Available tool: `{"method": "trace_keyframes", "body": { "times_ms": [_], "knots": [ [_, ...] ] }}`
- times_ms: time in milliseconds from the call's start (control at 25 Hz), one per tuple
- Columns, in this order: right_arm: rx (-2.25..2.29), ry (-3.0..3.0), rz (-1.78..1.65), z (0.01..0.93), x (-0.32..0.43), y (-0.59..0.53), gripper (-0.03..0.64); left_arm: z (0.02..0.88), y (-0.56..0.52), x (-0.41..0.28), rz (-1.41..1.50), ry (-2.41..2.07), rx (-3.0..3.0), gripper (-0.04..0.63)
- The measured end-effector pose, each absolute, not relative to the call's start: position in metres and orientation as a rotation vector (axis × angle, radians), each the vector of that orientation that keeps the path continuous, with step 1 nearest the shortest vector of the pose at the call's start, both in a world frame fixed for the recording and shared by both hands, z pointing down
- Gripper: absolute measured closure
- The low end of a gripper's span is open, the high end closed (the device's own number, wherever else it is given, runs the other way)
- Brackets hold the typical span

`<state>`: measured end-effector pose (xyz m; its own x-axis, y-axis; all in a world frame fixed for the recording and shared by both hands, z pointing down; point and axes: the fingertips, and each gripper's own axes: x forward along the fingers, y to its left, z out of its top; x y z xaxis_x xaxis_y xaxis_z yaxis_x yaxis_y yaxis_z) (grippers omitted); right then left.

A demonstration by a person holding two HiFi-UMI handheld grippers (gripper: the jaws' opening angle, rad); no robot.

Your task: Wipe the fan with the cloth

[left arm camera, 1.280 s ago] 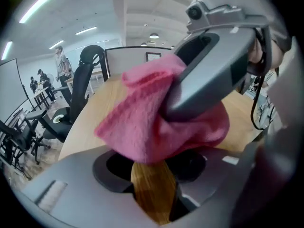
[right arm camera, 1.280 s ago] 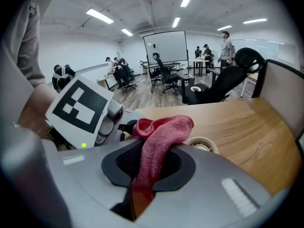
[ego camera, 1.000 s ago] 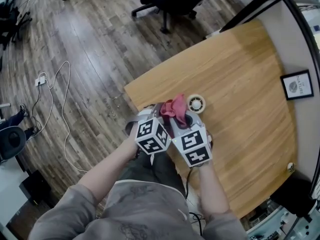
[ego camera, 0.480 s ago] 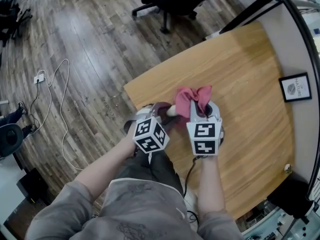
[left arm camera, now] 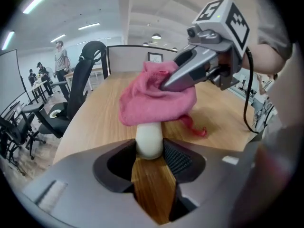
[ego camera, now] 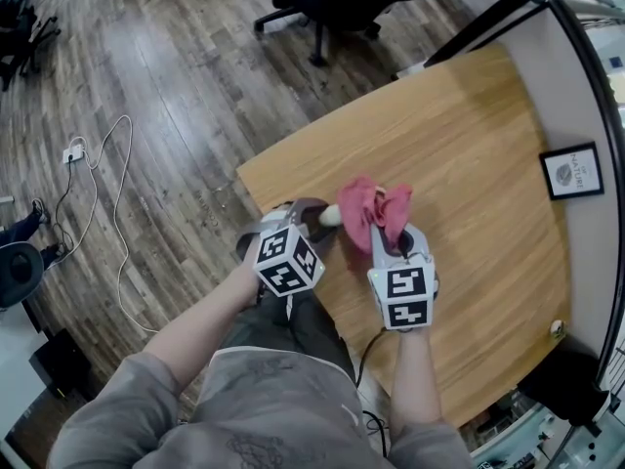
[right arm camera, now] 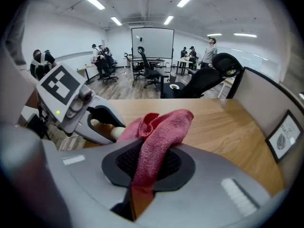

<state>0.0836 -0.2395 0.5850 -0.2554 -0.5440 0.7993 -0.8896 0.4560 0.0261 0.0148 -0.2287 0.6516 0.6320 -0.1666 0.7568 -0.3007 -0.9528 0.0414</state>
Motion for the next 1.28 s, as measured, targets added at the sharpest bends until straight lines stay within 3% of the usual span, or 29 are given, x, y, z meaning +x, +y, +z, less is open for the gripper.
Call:
{"method": "trace_keyframes", "body": {
  "times_ms": [320, 960, 1280],
  "knots": [
    [0.877, -2.069, 0.434, 0.6, -0.004, -0.238, 0.558, 0.65, -0.229, 0.014, 1.202, -0.39, 2.681, 0.414],
    [1.359, -1.833, 0.4, 0.582, 0.104, -0.292, 0.559, 0.65, -0.229, 0.014, 1.196, -0.374, 2.692, 0.416],
    [1.203, -1.914, 0.459, 0.584, 0.065, -0.249, 0.56, 0.65, -0.229, 0.013, 1.185, -0.358, 2.711, 0.416]
  ]
}}
